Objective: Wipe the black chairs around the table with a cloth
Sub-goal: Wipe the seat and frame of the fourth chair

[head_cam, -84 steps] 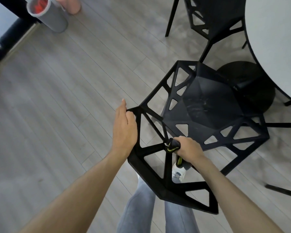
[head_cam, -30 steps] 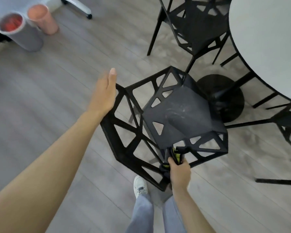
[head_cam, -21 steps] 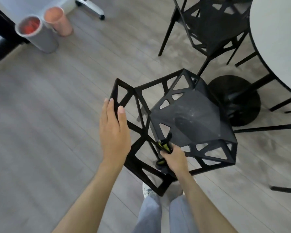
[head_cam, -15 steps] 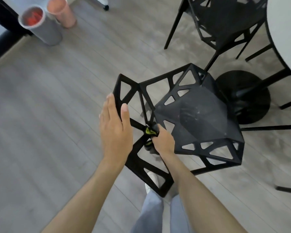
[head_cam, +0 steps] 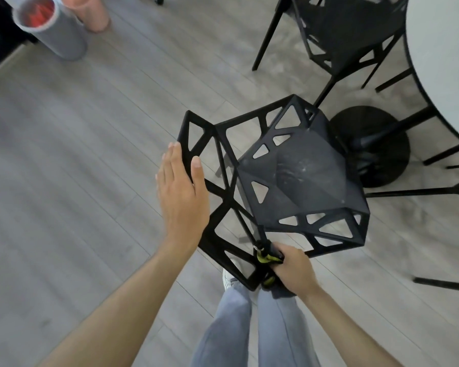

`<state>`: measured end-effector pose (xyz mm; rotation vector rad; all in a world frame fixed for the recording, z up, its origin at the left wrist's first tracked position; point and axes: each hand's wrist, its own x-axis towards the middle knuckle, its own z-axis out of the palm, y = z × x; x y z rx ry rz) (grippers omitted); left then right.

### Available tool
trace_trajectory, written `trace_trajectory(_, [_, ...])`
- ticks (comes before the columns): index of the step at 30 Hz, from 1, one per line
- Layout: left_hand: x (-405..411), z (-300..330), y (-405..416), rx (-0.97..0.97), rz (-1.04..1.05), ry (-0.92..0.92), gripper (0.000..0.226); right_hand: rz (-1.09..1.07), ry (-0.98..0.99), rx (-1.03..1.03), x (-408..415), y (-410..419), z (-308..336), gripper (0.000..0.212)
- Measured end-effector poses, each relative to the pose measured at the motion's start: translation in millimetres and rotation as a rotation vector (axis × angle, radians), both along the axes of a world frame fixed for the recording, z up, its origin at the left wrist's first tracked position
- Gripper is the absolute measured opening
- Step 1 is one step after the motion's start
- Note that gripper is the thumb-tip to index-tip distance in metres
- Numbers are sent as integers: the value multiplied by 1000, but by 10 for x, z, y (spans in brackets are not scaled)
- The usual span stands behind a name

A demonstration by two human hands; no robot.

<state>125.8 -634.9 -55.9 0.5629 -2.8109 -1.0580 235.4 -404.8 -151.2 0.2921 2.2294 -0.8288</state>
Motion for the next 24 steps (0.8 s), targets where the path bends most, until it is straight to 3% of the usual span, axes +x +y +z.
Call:
trace_trajectory(3, [-5, -14, 8, -2, -6, 11, 59, -85, 2, 58, -61, -205, -122, 34])
trace_trajectory(8, [-14, -58, 1, -27, -5, 43, 58, -1, 35, 246, -477, -425, -543, 31])
trace_trajectory(14, [-17, -94, -20, -34, -3, 41, 57, -132, -25, 212, -807, -439, -1089, 37])
trace_trajectory(24, [-10, 28, 41, -51, 0, -12, 57, 219, -135, 51, -629, 108, -636, 53])
